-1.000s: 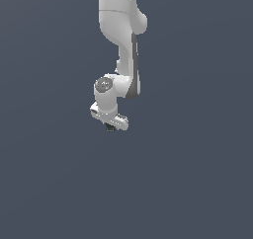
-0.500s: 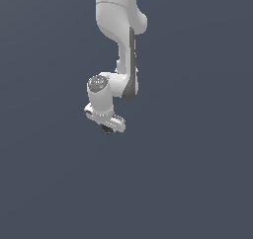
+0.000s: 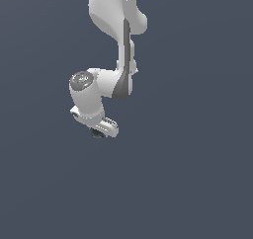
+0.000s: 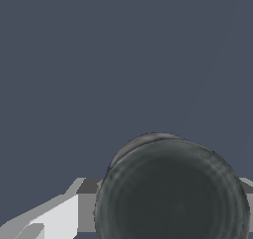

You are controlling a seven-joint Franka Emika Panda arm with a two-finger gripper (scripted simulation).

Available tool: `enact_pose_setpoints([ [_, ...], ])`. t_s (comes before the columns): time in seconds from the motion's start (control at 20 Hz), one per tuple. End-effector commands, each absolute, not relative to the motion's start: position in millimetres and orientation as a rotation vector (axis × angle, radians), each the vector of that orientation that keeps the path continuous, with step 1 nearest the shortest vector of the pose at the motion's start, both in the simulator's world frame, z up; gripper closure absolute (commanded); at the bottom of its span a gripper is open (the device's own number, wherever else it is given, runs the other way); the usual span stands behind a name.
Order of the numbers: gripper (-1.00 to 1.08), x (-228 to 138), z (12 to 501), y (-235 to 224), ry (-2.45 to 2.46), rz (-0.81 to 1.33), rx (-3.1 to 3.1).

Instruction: Pick up the object and move it to a goal position.

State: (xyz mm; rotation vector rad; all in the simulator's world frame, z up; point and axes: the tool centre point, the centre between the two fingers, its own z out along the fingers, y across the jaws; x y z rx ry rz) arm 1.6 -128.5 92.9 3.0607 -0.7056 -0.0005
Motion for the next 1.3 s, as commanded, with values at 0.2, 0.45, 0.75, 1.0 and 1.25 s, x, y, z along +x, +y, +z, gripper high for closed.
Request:
enact_pose_setpoints([
  [0.2,1.08,36,126,-147,-0.705,0.000,3.061],
  [0.45,1.08,59,147,-159,-0.705,0.000,3.061],
  [0.75,1.08,78,163,-169,-0.705,0.000,3.061],
  [1.0,1.08,87,170,-173,-0.705,0.000,3.061],
  [1.25,1.08,91,173,-175,-0.705,0.000,3.061],
])
